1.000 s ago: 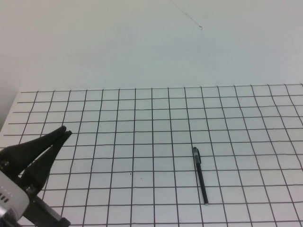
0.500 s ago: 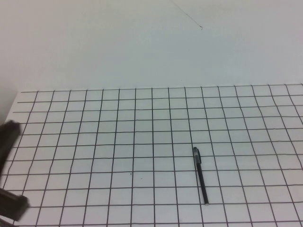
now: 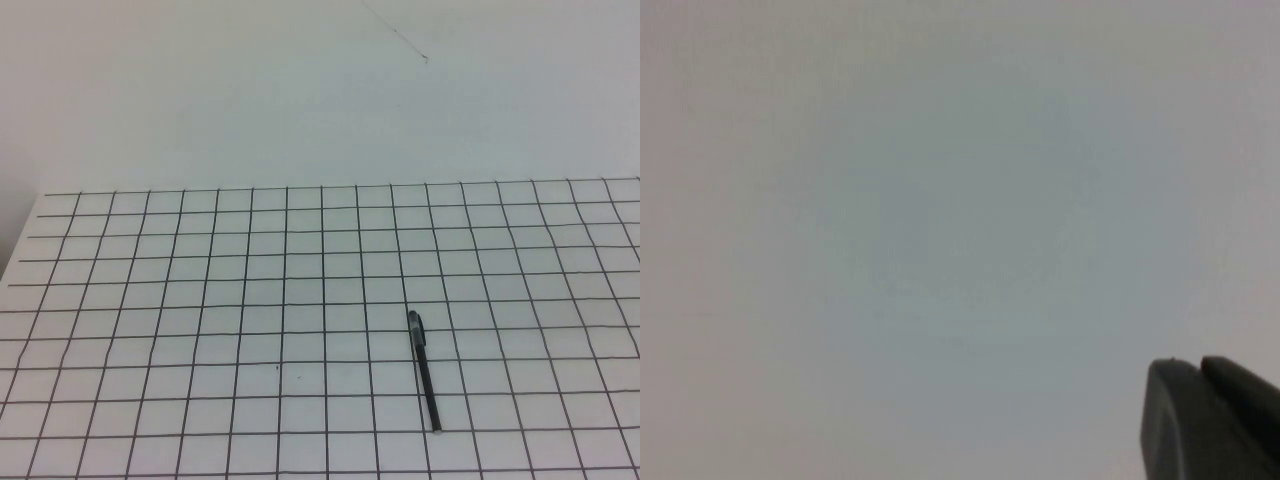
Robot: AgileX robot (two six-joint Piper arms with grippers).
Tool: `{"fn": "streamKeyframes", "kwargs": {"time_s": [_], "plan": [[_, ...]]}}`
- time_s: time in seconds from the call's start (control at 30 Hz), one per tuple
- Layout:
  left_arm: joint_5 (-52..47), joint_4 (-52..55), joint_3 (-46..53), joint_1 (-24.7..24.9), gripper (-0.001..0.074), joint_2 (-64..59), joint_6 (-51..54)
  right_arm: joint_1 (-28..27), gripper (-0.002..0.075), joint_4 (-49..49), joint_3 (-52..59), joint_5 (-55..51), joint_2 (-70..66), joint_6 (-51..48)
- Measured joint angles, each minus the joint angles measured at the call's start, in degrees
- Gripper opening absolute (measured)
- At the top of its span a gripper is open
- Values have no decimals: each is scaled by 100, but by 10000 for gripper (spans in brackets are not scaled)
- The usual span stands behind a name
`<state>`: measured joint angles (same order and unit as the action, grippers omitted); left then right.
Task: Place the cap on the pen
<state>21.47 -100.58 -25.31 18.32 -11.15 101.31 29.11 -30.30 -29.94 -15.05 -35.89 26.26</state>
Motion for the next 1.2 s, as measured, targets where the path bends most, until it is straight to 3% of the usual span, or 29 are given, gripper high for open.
{"fn": "streamKeyframes", "kwargs": {"time_s": [0.2,0.5,0.6,0.87,0.93,1.03,1.13,1.2], "plan": [[13,0,-13,-509,-1,462,-260,-766,0,-57,651,360,959,10],[-477,0,-13,-547,-1,663,-579,-2278,0,-116,2058,910,2422,69],[-552,0,-13,-547,-1,663,-591,-2515,0,-116,2196,910,2744,69],[-266,0,475,-547,-1,663,-903,-2511,0,-116,2196,959,2851,69],[-307,250,770,-547,-1,668,-1551,-2511,0,-23,2196,993,2851,69],[-210,1999,1226,-547,-1,668,-3457,-2511,0,857,2196,969,2861,-324],[279,4105,1744,-547,-1,677,-5504,-2522,0,2033,2196,1037,2861,-1772],[558,5091,2028,-560,-1,677,-6469,-2557,0,2311,2207,1213,2861,-2442]]}}
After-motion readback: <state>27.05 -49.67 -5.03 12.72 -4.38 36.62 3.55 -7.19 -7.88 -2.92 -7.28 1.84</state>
